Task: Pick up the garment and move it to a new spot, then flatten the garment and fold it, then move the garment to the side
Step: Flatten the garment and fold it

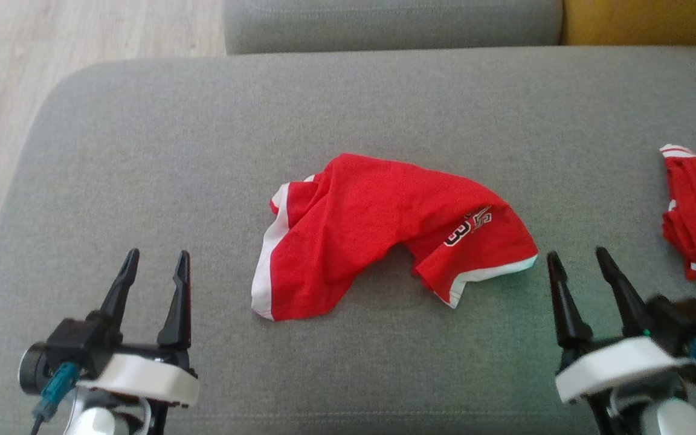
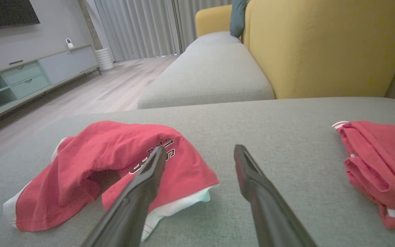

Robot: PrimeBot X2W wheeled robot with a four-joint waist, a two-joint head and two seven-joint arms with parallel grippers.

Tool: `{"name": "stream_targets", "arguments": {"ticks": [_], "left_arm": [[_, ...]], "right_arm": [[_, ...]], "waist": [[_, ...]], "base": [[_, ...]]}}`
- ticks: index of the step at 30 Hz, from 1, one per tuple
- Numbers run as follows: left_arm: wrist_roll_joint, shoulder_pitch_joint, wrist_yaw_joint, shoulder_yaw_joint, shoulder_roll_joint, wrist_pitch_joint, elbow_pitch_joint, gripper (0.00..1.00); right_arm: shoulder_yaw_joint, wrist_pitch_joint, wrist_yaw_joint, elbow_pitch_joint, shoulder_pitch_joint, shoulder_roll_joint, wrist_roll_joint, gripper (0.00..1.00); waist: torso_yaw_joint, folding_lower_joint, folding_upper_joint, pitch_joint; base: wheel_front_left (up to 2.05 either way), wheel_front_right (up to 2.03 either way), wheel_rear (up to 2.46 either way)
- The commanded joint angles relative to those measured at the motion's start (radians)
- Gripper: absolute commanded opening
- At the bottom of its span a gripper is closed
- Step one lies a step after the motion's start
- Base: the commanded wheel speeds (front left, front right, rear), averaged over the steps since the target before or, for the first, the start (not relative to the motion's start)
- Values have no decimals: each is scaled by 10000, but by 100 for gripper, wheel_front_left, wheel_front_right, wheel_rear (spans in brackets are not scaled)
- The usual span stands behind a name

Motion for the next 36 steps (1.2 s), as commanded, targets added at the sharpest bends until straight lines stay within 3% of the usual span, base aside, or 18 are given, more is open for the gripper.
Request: {"name": "stream_targets", "arguments": {"ticks": [1, 4, 13, 25, 27, 32, 36], "left_arm": [[110, -649, -46, 458, 76, -59, -395, 100], [82, -864, -127, 438, 34, -59, -376, 100], [256, -1764, -444, 240, -176, -59, -245, 100], [313, -2103, -736, 359, -536, -59, 24, 100], [340, -2116, -771, 392, -581, -59, 62, 100], [437, -2126, -838, 482, -657, -59, 88, 100], [483, -2070, -875, 587, -689, -59, 91, 100]], "right_arm": [[309, 167, -7, -222, -788, -52, 56, 100], [563, 693, -7, 51, -1420, -116, 106, 100], [1918, 3743, -7, 1540, -4383, -1360, 991, 100], [2774, 7430, -7, 3093, -5573, -2187, 2368, 100], [2795, 7581, -7, 3072, -5538, -2187, 2646, 0], [2687, 7078, -7, 2582, -5333, -2168, 3072, 0], [2383, 5842, -7, 1783, -5197, -2126, 3171, 0]], "waist": [[29, 0, 0, 174], [117, 0, 0, 445], [729, 0, 0, 1311], [1087, 0, 0, 1519], [1096, 0, 0, 1522], [1031, 0, 0, 1489], [871, 0, 0, 1393]], "base": [[0, 0, 0], [0, 0, 0], [0, 0, 0], [0, 0, 0], [0, 0, 0], [0, 0, 0], [0, 0, 0]]}}
